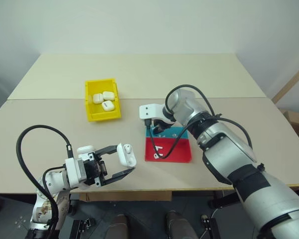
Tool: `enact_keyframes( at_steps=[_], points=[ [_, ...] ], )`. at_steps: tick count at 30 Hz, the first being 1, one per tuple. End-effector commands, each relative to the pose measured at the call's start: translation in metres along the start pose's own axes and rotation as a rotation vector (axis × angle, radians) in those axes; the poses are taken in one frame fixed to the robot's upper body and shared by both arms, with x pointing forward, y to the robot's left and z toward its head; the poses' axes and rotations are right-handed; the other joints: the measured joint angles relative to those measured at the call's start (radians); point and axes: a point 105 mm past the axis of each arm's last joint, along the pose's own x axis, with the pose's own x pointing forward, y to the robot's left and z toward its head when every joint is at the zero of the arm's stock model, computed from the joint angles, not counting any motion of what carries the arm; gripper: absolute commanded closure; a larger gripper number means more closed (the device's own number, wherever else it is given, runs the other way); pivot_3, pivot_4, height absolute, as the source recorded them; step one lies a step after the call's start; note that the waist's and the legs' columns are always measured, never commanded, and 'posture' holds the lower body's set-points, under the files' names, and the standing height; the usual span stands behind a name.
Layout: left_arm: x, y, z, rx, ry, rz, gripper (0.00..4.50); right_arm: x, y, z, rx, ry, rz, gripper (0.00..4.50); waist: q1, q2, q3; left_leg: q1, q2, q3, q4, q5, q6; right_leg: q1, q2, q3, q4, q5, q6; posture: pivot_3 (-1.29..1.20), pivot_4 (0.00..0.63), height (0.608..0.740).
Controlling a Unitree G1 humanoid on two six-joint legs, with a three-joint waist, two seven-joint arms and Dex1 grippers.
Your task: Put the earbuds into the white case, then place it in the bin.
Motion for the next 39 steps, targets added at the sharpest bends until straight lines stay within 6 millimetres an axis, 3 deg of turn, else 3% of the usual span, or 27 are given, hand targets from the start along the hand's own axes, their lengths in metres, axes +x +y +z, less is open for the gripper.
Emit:
enact_keyframes(
  at_steps=[1,8,11,25,27,33,37,39],
  points=[
    [0.003,0.000,0.008,0.050,-0.016,-0.013,1.78,-0.007,-0.007,0.007,-0.034,-0.008,-0.032,2.47,0.000,0.000,0.000,0.000,0.000,0.000,0.000,0.000,0.000,0.000,0.000,0.000,0.000,0.000,0.000,0.00,0.150,0.740],
    [0.003,0.000,0.008,0.053,-0.015,-0.016,1.78,-0.006,-0.007,0.006,-0.034,-0.004,-0.028,2.47,0.000,0.000,0.000,0.000,0.000,0.000,0.000,0.000,0.000,0.000,0.000,0.000,0.000,0.000,0.000,0.00,0.150,0.740],
    [0.003,0.000,0.008,0.051,-0.014,-0.017,1.78,-0.006,-0.007,0.006,-0.036,-0.004,-0.027,3.02,0.000,0.000,0.000,0.000,0.000,0.000,0.000,0.000,0.000,0.000,0.000,0.000,0.000,0.000,0.000,0.00,0.150,0.740],
    [0.004,0.000,0.007,0.053,-0.012,-0.022,1.78,-0.004,-0.005,0.006,-0.046,-0.006,-0.018,3.02,0.000,0.000,0.000,0.000,0.000,0.000,0.000,0.000,0.000,0.000,0.000,0.000,0.000,0.000,0.000,0.00,0.150,0.740],
    [0.004,0.000,0.007,0.054,-0.011,-0.023,1.78,-0.004,-0.005,0.007,-0.048,-0.007,-0.017,3.40,0.000,0.000,0.000,0.000,0.000,0.000,0.000,0.000,0.000,0.000,0.000,0.000,0.000,0.000,0.000,0.00,0.150,0.740],
    [0.003,0.000,0.007,0.054,-0.009,-0.026,1.78,-0.004,-0.005,0.008,-0.052,-0.014,-0.023,3.40,0.000,0.000,0.000,0.000,0.000,0.000,0.000,0.000,0.000,0.000,0.000,0.000,0.000,0.000,0.000,0.00,0.150,0.740],
    [0.003,0.003,0.007,0.058,-0.013,-0.028,1.78,-0.011,-0.010,0.011,-0.054,-0.037,-0.049,3.40,0.000,0.000,0.000,0.000,0.000,0.000,0.000,0.000,0.000,0.000,0.000,0.000,0.000,0.000,0.000,0.00,0.150,0.740],
    [0.005,0.009,0.009,0.067,-0.020,-0.024,1.78,-0.028,-0.021,0.015,-0.025,-0.089,-0.106,3.40,0.000,0.000,0.000,0.000,0.000,0.000,0.000,0.000,0.000,0.000,0.000,0.000,0.000,0.000,0.000,0.00,0.150,0.740]
  ],
)
